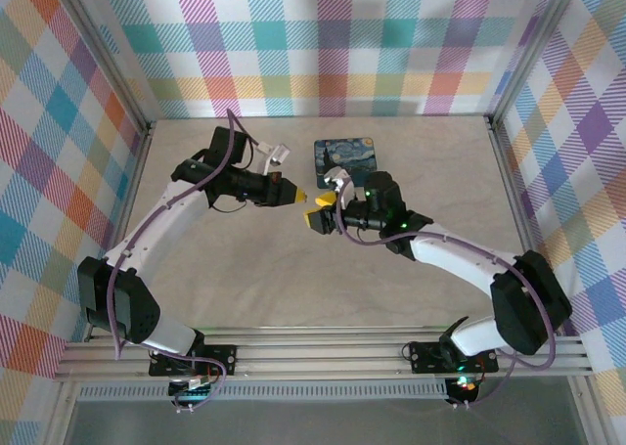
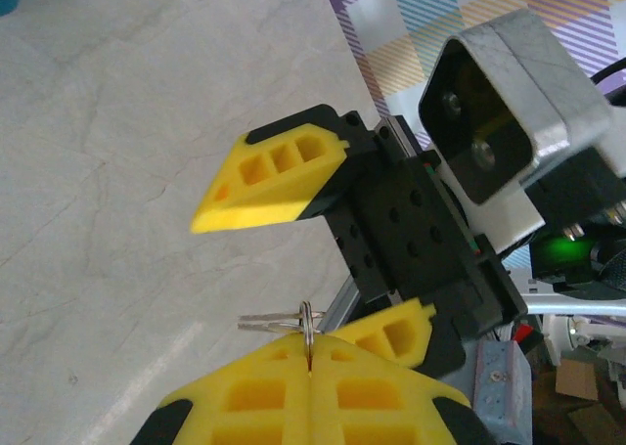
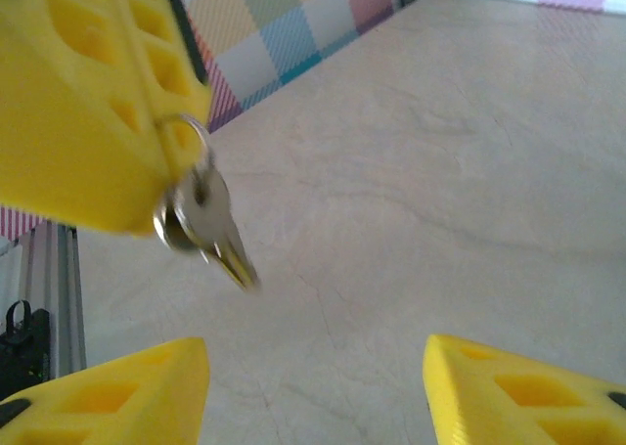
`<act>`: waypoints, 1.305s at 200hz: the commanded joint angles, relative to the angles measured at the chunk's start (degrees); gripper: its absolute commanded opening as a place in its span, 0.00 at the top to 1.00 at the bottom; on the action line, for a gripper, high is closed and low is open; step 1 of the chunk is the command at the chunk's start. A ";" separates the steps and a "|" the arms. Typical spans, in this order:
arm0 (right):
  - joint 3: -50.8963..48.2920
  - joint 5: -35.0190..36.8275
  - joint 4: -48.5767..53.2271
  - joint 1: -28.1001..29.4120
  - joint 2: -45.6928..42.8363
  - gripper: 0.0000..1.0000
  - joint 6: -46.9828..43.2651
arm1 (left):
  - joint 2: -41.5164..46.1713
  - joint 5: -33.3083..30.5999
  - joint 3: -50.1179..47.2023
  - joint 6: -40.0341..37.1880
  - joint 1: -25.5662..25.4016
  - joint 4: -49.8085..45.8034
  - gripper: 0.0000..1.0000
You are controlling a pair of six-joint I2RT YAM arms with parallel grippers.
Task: Unlock a padlock with a key
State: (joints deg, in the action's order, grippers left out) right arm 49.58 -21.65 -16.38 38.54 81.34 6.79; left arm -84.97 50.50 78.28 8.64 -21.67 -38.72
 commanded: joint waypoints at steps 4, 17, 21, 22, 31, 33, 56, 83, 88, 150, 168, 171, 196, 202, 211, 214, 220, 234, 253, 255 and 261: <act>2.69 -1.48 -5.98 0.41 1.46 0.43 -5.04 | 0.19 0.59 2.19 0.54 -0.91 -2.06 1.00; 3.30 -2.22 -6.18 0.64 2.26 0.46 -5.84 | 0.55 0.53 2.21 0.76 -0.92 -2.13 1.00; 3.47 -2.24 -6.20 0.71 2.45 0.48 -6.02 | 0.58 0.52 2.22 0.80 -0.87 -2.19 1.00; 3.49 -2.25 -6.25 0.73 2.48 0.48 -6.01 | 0.59 0.50 2.18 0.83 -0.85 -2.21 1.00; 3.59 -2.50 -6.59 0.81 2.83 0.52 -6.33 | 0.70 0.40 2.28 0.78 -0.92 -2.32 1.00; 3.61 -2.45 -6.65 0.82 2.92 0.53 -6.41 | 0.75 0.43 2.31 0.79 -0.92 -2.37 1.00; 3.59 -2.69 -6.86 0.98 3.56 0.69 -6.79 | 0.86 0.17 2.32 0.77 -0.92 -2.68 1.00; 3.68 -3.57 -6.14 1.10 3.39 0.88 -8.03 | 0.77 0.19 2.41 0.80 -0.92 -2.79 1.00; 3.75 -3.72 -5.71 1.17 3.31 0.92 -8.32 | 0.68 0.28 2.43 0.76 -0.92 -2.70 1.00; 7.63 -7.42 8.66 1.04 0.80 1.00 -11.37 | 1.59 -1.06 1.48 -0.50 -0.72 -0.22 0.96; 8.65 -9.10 12.53 1.03 0.43 1.00 -11.88 | 1.20 -0.62 1.81 -1.04 -0.70 -0.30 0.91; 8.75 -9.12 13.12 1.01 0.40 1.00 -11.93 | 1.14 -0.76 1.94 -1.39 -0.66 -0.67 0.88; 10.87 -5.47 20.85 0.94 -0.03 1.00 -14.42 | 3.01 -3.68 2.17 -4.94 -0.24 -1.46 0.60; 11.74 -4.42 23.42 0.92 0.03 1.00 -15.31 | 3.83 -4.88 1.69 -5.50 -0.06 -0.78 0.57; 13.00 -3.56 26.87 0.79 0.11 1.00 -16.69 | 5.53 -6.02 0.50 -6.32 0.10 0.74 0.55; 13.43 -3.42 28.03 0.75 0.20 1.00 -17.14 | 6.00 -6.33 0.05 -6.61 0.15 1.35 0.54; 14.58 -3.69 30.85 0.47 0.38 1.00 -18.27 | 7.13 -6.86 -1.03 -7.00 0.13 2.78 0.53; 17.11 -5.16 36.31 0.25 0.98 1.00 -20.62 | 9.51 -6.51 -4.11 -7.48 0.07 7.76 0.52; 20.19 -7.40 42.52 0.28 1.86 1.00 -23.28 | 12.92 -2.16 -9.53 -10.46 -0.14 15.60 0.50; 20.44 -7.50 42.98 0.30 1.93 1.00 -23.48 | 13.26 -1.83 -10.05 -11.12 -0.31 16.13 0.49; 21.25 -7.83 44.68 0.29 2.26 1.00 -24.12 | 14.14 -1.40 -11.61 -12.71 -0.74 17.73 0.49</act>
State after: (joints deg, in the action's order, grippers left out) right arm 66.94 -26.41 16.93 39.00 82.98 -11.46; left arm -74.37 45.63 71.92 2.02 -21.63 -31.20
